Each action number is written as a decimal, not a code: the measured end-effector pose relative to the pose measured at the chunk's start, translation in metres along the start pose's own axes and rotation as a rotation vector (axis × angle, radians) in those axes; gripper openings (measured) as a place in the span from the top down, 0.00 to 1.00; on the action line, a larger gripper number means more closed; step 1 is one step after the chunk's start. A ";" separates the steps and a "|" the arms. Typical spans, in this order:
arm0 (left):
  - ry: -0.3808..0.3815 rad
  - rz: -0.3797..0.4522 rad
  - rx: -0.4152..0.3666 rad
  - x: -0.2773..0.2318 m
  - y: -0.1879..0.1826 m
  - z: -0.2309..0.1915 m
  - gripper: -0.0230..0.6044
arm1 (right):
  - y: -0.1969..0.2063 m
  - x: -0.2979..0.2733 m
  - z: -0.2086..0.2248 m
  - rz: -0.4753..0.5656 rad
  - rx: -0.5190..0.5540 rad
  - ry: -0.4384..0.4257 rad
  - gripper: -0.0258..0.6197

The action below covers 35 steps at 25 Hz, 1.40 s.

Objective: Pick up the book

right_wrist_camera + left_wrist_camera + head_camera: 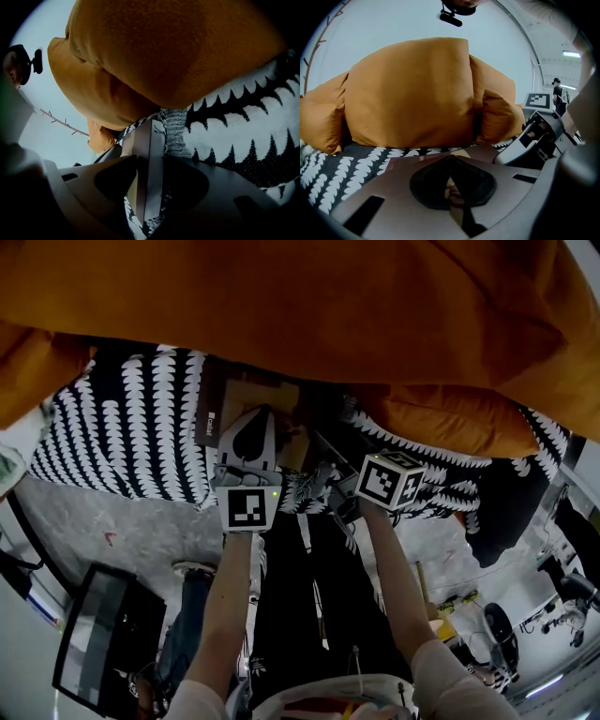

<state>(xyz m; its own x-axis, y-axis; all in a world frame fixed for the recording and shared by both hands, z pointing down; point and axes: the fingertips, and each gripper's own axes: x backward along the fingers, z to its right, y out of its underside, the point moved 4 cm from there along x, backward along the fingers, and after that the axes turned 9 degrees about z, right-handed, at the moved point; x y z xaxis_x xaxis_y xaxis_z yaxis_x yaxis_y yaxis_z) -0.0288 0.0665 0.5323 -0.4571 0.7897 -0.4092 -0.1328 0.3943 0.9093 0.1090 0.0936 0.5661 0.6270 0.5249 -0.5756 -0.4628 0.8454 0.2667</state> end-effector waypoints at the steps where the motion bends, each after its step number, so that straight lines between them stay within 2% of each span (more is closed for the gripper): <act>1: -0.007 0.004 0.015 0.000 0.000 -0.002 0.97 | 0.000 -0.001 0.000 0.000 -0.005 -0.005 0.65; 4: -0.030 0.016 0.061 0.001 0.000 -0.007 0.97 | -0.001 -0.002 0.002 0.008 -0.033 -0.013 0.65; 9: 0.015 0.023 0.005 0.004 -0.001 -0.001 0.97 | -0.002 0.000 -0.004 -0.001 -0.020 -0.080 0.65; 12: -0.020 0.028 0.035 0.009 -0.007 -0.006 0.97 | -0.007 0.007 -0.021 0.019 0.026 -0.123 0.65; 15: -0.055 0.059 0.048 0.015 -0.016 -0.014 0.97 | -0.016 0.014 -0.046 0.036 0.063 -0.222 0.65; 17: -0.088 0.092 0.083 0.021 -0.023 -0.021 0.97 | -0.023 0.017 -0.067 0.015 0.112 -0.292 0.65; 20: -0.144 0.139 0.117 0.028 -0.029 -0.037 0.97 | -0.030 0.011 -0.093 -0.028 0.212 -0.327 0.65; 23: -0.187 0.172 0.128 0.031 -0.035 -0.047 0.97 | -0.035 0.003 -0.109 -0.036 0.197 -0.377 0.65; 25: -0.186 0.183 0.128 0.032 -0.038 -0.049 0.97 | -0.028 -0.005 -0.116 -0.089 0.226 -0.362 0.65; 27: -0.182 0.188 0.135 0.035 -0.038 -0.050 0.97 | -0.015 -0.016 -0.123 -0.143 0.335 -0.310 0.65; 28: -0.186 0.191 0.145 0.037 -0.038 -0.052 0.97 | -0.010 -0.020 -0.127 -0.137 0.372 -0.295 0.65; 29: -0.190 0.195 0.155 0.038 -0.038 -0.054 0.97 | -0.009 -0.022 -0.130 -0.116 0.365 -0.292 0.66; 32: -0.188 0.198 0.173 0.041 -0.037 -0.059 0.97 | -0.010 -0.025 -0.136 -0.063 0.249 -0.279 0.68; 35: -0.196 0.208 0.184 0.046 -0.038 -0.061 0.97 | -0.010 -0.026 -0.142 -0.069 0.271 -0.247 0.69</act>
<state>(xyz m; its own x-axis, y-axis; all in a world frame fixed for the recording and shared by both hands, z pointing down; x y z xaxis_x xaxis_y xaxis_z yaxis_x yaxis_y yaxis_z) -0.0986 0.0585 0.4835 -0.2774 0.9306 -0.2390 0.1149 0.2791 0.9534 0.0086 0.0580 0.4688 0.7986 0.4462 -0.4039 -0.2527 0.8577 0.4478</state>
